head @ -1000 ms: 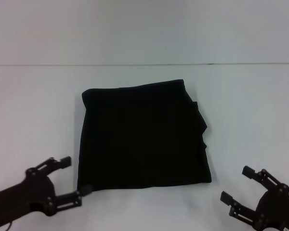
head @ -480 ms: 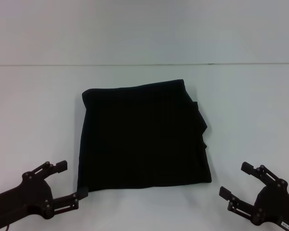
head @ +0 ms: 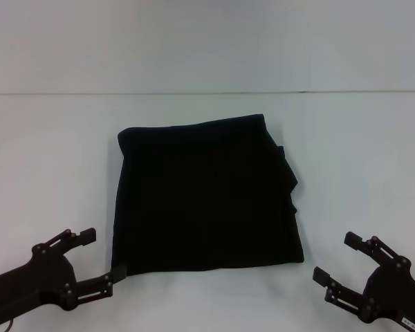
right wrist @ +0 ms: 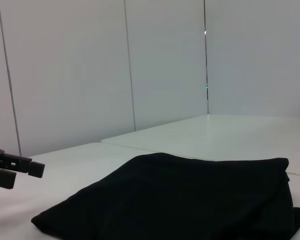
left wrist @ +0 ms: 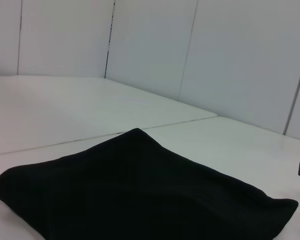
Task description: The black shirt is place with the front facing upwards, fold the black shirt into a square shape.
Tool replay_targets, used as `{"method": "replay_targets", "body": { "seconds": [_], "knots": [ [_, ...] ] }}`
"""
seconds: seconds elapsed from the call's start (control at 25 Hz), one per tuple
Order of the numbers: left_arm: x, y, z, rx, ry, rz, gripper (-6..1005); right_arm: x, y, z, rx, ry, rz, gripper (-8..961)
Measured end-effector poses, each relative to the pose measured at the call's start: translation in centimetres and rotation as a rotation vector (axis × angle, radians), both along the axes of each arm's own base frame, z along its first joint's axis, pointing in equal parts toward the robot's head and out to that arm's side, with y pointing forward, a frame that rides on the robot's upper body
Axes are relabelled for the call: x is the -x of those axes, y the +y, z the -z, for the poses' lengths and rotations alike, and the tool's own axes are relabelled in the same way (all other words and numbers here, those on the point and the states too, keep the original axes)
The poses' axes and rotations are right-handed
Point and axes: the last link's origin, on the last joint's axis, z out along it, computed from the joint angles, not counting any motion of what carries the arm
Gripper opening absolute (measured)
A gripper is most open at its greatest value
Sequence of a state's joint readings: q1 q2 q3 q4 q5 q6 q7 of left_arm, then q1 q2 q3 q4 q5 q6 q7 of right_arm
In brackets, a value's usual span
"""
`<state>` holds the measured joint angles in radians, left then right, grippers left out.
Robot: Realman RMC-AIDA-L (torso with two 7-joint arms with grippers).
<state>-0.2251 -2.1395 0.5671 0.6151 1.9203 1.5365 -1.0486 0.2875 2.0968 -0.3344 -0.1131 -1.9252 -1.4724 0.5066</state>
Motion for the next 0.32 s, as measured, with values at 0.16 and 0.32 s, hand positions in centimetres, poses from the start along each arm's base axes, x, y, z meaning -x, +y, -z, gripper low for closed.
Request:
{"method": "replay_targets", "body": {
  "seconds": [0.16, 0.32],
  "knots": [
    [-0.08, 0.15, -0.01, 0.000, -0.001, 0.000, 949, 0.05, -0.08, 0.10, 0.003, 0.004, 0.002, 919],
    [-0.22, 0.19, -0.05, -0.002, -0.006, 0.006, 949, 0.10, -0.10, 0.17, 0.003, 0.007, 0.002, 919]
  ]
}}
